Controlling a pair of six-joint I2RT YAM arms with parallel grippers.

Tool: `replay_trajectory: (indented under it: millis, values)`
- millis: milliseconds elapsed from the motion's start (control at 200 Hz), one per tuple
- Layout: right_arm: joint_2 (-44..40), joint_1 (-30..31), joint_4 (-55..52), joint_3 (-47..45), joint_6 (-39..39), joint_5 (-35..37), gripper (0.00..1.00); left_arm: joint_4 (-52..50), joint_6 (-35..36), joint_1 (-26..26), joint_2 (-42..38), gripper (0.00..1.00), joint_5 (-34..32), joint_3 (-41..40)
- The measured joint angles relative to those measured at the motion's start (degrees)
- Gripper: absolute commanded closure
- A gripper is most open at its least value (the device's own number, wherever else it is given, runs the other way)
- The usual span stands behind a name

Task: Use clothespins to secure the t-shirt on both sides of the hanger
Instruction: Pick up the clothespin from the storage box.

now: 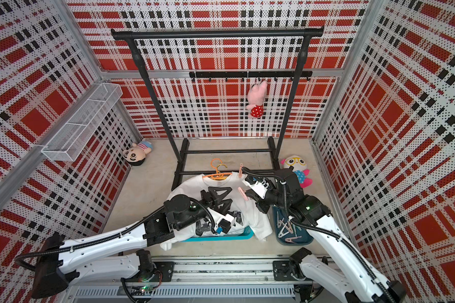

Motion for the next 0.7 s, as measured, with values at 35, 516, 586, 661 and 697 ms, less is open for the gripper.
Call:
replay_trajectory:
  millis: [35, 516, 586, 661, 697]
  values:
    - [0.7, 1.0, -0.3, 0.4, -0.3, 1.1, 1.00, -0.4, 0.5, -0.2, 0.3, 0.32, -0.5, 0.2]
    - [4.9, 8.4, -3.5, 7.9, -8.7, 11.0, 1.00, -6.7, 4.9, -1.6, 3.5, 0.41, -5.0, 5.1]
    - [5.4, 9.2, -4.5, 8.9, -9.5, 12.3, 1.00, -6.8, 5.3, -1.7, 3.8, 0.40, -5.7, 5.4]
    - [5.7, 10.1, -5.2, 9.6, -10.3, 13.1, 1.00, -6.8, 5.6, -1.7, 4.0, 0.40, -6.3, 5.4]
    - [5.9, 10.4, -5.5, 9.9, -10.7, 13.4, 1.00, -6.8, 5.6, -1.8, 4.1, 0.40, -6.7, 5.4]
